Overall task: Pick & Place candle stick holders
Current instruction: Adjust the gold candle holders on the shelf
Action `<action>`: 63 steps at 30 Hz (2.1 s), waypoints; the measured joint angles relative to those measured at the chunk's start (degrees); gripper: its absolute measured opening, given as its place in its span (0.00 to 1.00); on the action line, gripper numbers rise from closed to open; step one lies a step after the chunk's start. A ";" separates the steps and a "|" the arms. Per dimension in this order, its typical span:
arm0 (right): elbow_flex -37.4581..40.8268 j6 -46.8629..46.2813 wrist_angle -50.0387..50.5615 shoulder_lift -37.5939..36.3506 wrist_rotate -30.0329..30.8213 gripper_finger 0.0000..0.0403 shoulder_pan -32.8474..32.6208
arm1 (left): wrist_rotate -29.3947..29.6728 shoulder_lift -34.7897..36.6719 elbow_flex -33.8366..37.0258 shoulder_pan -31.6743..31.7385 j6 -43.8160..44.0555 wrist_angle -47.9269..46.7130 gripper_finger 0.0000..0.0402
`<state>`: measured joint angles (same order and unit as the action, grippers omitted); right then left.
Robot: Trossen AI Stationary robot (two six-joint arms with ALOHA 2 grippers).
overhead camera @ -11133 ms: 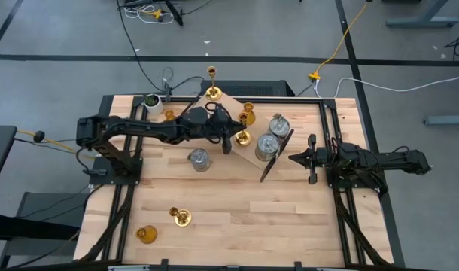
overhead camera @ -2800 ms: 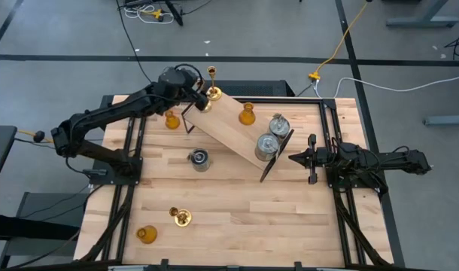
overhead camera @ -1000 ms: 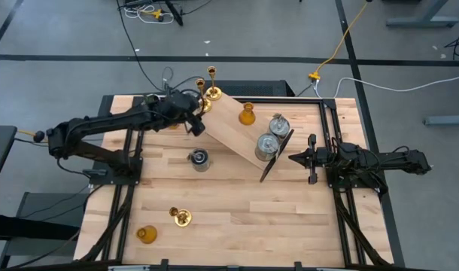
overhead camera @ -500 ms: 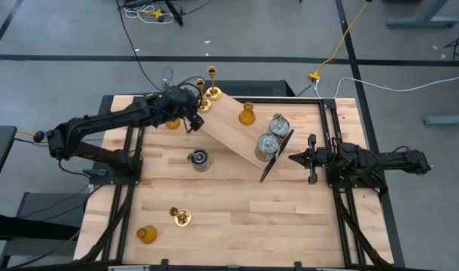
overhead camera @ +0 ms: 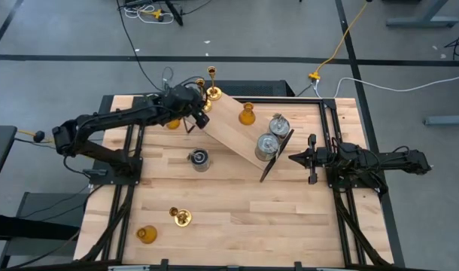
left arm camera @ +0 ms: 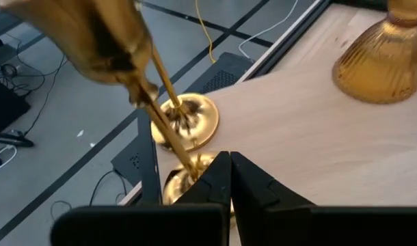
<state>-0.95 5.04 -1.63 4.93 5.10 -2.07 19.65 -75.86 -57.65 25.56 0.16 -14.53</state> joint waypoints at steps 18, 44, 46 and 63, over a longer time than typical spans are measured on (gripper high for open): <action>0.00 0.00 0.00 -0.02 -0.02 0.01 -0.01 | -0.86 -4.04 -0.02 0.42 2.16 -2.72 0.01; 0.00 0.00 0.00 0.00 0.00 0.01 0.00 | -0.39 -6.90 -0.11 2.39 2.16 -5.33 0.03; 0.00 0.00 0.00 -0.02 0.00 0.01 0.00 | -0.66 -6.90 -0.11 2.52 2.16 -5.10 0.02; 0.00 0.00 0.00 -0.02 0.00 0.01 0.00 | -0.40 -7.01 -0.07 2.63 2.21 -4.24 0.02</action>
<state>-0.95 5.04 -1.63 4.91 5.10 -2.07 19.24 -82.87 -57.71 28.19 2.37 -18.76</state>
